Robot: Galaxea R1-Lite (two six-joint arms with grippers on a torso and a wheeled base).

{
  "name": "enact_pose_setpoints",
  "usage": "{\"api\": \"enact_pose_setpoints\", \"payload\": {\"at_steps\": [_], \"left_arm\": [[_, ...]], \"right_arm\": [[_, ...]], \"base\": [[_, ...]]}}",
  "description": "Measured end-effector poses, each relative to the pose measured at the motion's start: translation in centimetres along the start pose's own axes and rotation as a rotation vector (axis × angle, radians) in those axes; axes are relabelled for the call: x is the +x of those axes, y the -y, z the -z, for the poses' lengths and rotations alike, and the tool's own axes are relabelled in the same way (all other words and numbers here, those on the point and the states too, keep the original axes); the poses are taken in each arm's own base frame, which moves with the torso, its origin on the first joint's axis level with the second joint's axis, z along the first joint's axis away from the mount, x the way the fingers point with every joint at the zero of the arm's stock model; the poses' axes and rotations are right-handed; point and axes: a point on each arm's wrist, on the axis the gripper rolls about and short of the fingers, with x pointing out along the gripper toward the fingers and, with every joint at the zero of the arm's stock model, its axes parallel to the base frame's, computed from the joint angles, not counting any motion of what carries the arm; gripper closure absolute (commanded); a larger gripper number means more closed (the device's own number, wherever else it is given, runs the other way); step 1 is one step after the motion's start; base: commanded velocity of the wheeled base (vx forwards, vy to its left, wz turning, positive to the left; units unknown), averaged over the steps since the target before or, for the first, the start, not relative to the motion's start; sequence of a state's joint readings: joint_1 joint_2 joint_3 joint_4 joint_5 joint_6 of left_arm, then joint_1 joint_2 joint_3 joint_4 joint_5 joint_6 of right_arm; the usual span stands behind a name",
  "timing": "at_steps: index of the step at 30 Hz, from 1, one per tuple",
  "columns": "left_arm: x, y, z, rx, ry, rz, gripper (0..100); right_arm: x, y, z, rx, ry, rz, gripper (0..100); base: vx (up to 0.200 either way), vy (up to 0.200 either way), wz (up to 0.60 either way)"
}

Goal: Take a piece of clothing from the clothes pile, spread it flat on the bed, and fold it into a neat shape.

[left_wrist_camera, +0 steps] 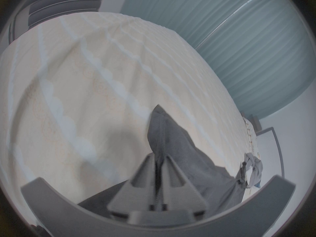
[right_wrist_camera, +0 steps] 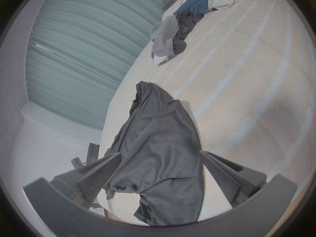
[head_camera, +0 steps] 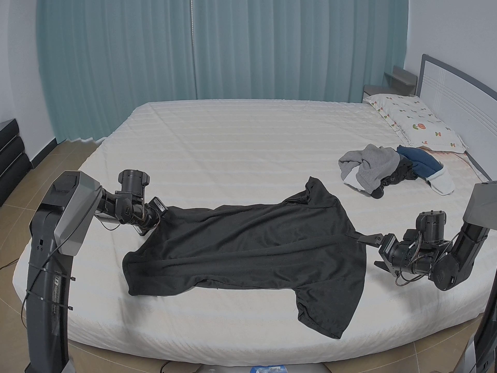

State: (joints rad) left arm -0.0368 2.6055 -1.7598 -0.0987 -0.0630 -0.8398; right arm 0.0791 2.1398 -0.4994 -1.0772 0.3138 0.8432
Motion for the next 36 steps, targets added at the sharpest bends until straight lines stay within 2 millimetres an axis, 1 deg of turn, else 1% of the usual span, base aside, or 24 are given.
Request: {"api": "enact_pose_setpoints", "payload": {"at_steps": [7,12,15,22,27,32,36], "left_arm": [[-0.5,1.1,-2.1,-0.114,0.093,0.043,100],[-0.7,2.2,-3.9,-0.170,0.207,0.154,100],[-0.7,2.3,-4.6,-0.187,0.263,0.212,100],[-0.6,2.1,-4.8,-0.195,0.300,0.239,100],[-1.0,2.6,-5.4,-0.194,0.400,0.296,100],[-1.1,2.5,-5.1,-0.188,0.411,0.301,100],[-0.9,2.3,-4.9,-0.181,0.405,0.294,100]], "right_arm": [[0.0,-0.1,-0.1,0.000,0.004,-0.003,0],[0.0,0.0,-0.1,0.000,0.004,-0.003,0],[0.1,0.0,-0.1,0.000,0.003,-0.002,0],[0.2,0.1,0.0,0.001,-0.002,0.002,0],[0.4,0.3,0.3,-0.001,-0.010,0.012,0],[0.5,0.6,0.8,-0.006,-0.028,0.029,0],[0.7,0.6,1.7,-0.021,-0.061,0.041,0]], "base": [[0.000,0.000,0.00],[0.000,0.000,0.00],[0.000,0.000,0.00],[0.000,0.000,0.00],[0.000,0.000,0.00],[0.000,0.000,0.00],[0.000,0.000,0.00]]}}
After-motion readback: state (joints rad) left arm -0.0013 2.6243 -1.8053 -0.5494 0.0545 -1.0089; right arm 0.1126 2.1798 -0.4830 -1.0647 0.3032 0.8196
